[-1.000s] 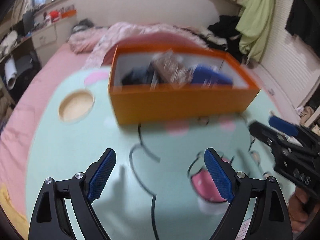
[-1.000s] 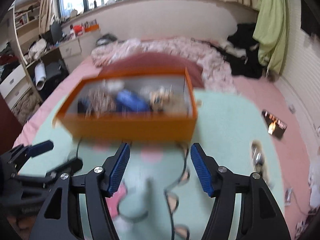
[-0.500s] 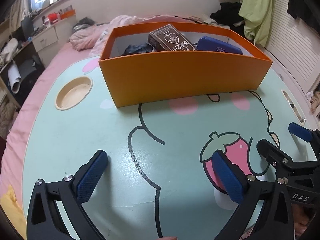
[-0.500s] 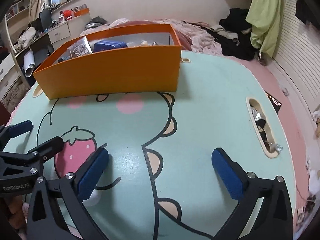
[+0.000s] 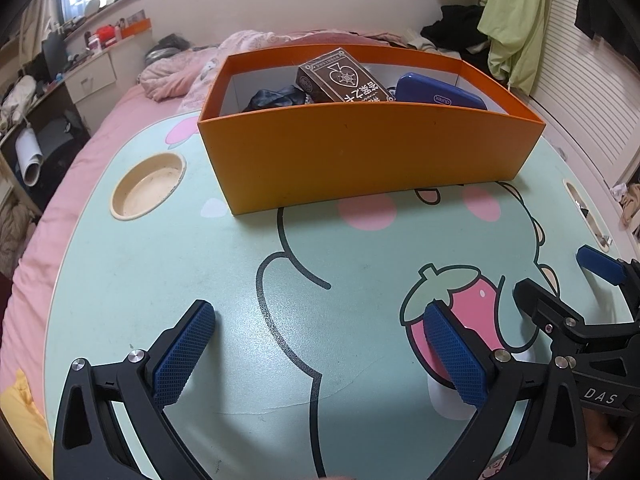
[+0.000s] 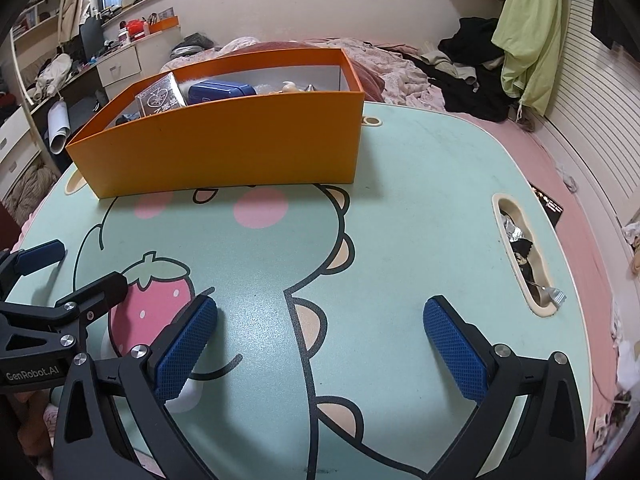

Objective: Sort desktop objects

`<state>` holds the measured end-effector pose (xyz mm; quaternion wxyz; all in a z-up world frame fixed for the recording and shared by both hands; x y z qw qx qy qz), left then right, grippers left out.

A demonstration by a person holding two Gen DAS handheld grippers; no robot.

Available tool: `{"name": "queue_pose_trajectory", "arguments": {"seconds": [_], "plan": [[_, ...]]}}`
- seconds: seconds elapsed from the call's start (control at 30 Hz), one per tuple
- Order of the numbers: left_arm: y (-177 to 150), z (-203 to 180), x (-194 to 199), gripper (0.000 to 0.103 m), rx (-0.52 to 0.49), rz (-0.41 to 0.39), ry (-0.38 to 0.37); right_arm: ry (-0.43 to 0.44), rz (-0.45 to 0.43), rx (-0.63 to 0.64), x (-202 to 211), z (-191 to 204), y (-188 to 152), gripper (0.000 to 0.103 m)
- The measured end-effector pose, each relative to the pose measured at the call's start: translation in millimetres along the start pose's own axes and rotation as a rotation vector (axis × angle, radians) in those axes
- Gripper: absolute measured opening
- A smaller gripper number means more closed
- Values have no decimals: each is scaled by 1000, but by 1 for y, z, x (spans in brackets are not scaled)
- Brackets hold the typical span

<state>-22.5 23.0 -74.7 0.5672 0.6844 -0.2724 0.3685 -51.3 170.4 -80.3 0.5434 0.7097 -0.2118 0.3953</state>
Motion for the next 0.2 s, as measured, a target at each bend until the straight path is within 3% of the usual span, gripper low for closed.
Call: {"name": "queue_pose_trajectory", "arguments": {"seconds": [0.2], "plan": [[1, 0, 0, 103, 0, 0, 0, 0, 0, 0, 0, 0, 0, 103]]}}
Point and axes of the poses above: each gripper's, at about its wrist camera, not at the fingertips, and x roughly against the way its jaws point, z to its left, y to its top, the point moved 6 cm from there along -x, roughly the way its jaws point, and after that the axes turned 7 degrees about x, right-handed, at the moved point
